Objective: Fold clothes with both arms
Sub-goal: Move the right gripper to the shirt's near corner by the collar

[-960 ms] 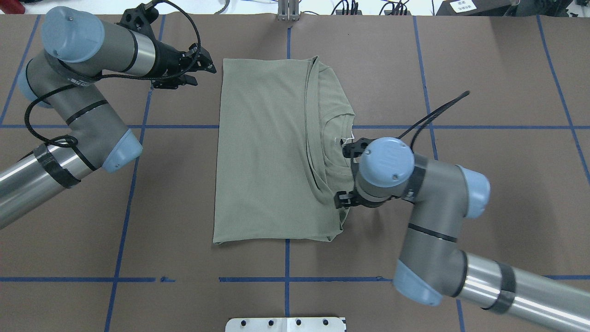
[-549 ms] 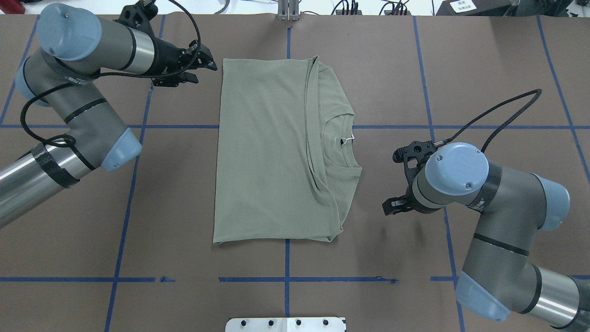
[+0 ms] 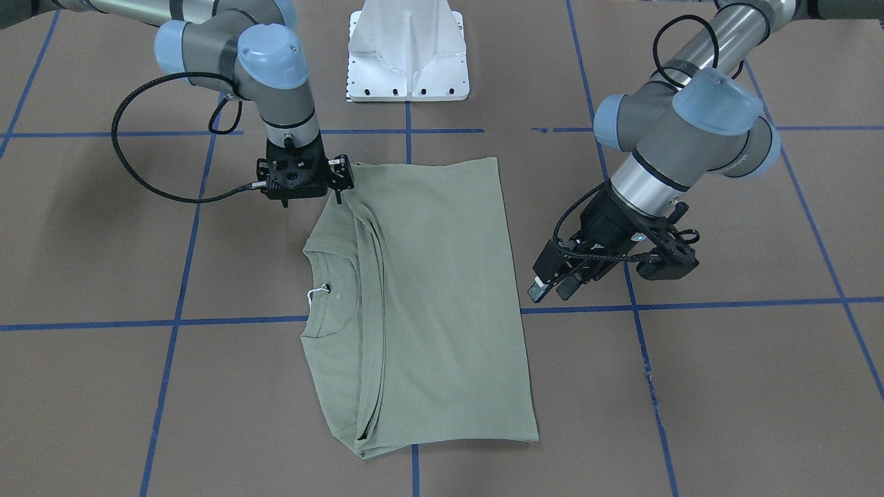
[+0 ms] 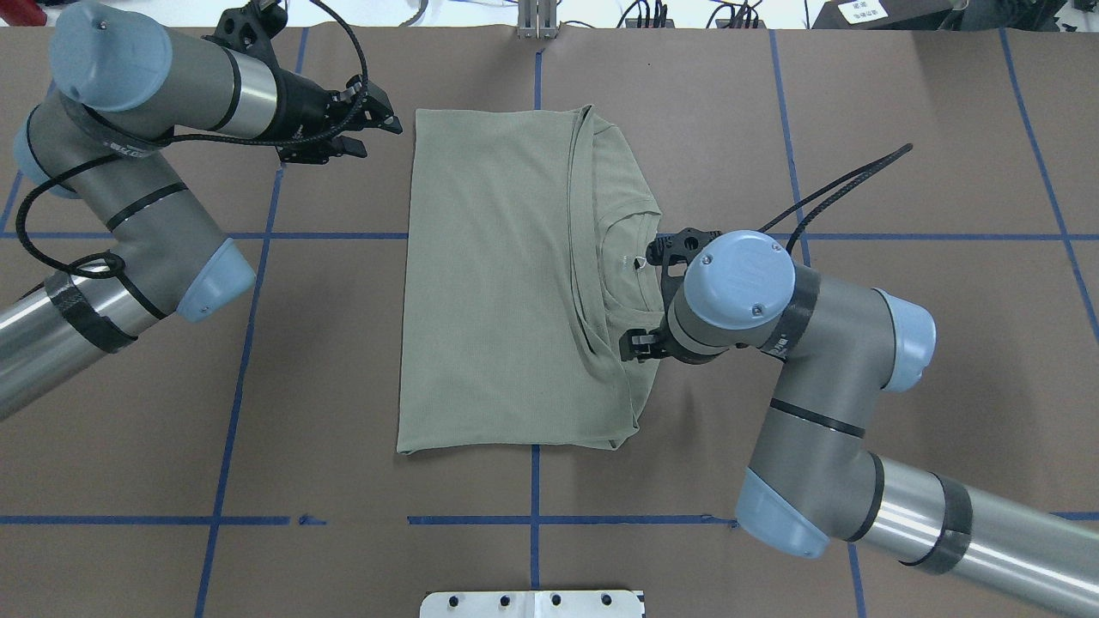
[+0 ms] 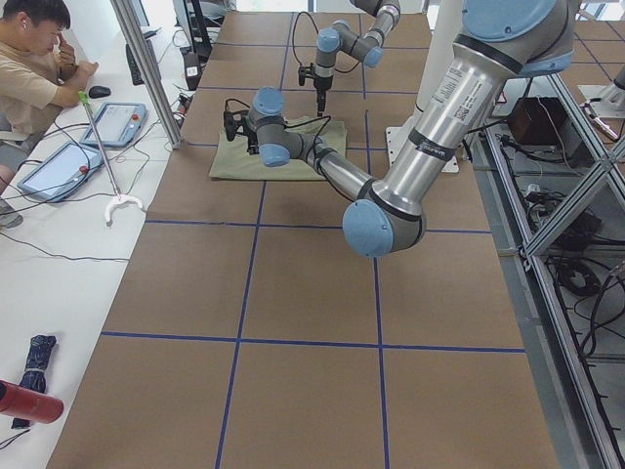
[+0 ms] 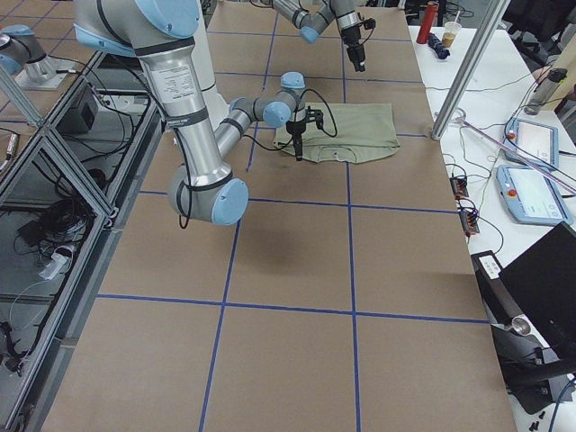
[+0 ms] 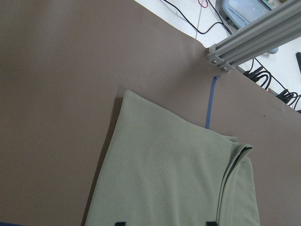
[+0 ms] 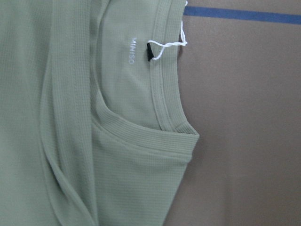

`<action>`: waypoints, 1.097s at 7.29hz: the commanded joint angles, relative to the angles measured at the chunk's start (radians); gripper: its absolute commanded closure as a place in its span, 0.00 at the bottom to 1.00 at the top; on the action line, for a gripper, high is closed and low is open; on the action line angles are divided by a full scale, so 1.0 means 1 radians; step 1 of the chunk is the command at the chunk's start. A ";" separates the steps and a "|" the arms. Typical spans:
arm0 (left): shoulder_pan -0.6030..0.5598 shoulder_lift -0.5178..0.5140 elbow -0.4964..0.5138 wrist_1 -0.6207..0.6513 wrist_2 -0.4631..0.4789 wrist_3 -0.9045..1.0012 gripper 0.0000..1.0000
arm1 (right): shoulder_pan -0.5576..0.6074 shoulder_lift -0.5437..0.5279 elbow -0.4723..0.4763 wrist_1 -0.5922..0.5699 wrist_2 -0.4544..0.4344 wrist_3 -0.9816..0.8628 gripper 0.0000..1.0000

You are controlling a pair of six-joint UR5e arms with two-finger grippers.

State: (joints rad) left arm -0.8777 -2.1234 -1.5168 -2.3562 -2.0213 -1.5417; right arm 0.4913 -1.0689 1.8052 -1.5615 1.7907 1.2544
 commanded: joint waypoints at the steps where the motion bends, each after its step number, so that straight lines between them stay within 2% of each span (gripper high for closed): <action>1: -0.004 0.003 -0.008 0.002 -0.007 0.000 0.35 | -0.055 -0.023 0.002 0.122 -0.089 0.477 0.00; 2: -0.006 0.003 -0.008 0.003 -0.007 0.000 0.35 | -0.104 -0.043 0.002 0.182 -0.156 0.626 0.00; 3: -0.006 0.003 -0.010 0.015 -0.007 0.000 0.35 | -0.124 -0.046 0.005 0.181 -0.169 0.763 0.01; 4: -0.006 0.003 -0.010 0.017 -0.005 0.000 0.35 | -0.164 -0.048 0.005 0.176 -0.228 0.820 0.02; 5: -0.006 0.002 -0.011 0.017 -0.005 -0.002 0.35 | -0.198 -0.057 0.003 0.175 -0.266 0.838 0.02; 8: -0.006 0.003 -0.013 0.017 -0.005 -0.003 0.35 | -0.223 -0.065 0.000 0.175 -0.267 0.864 0.19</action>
State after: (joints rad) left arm -0.8836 -2.1202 -1.5290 -2.3394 -2.0264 -1.5441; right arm 0.2767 -1.1311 1.8068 -1.3867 1.5265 2.1132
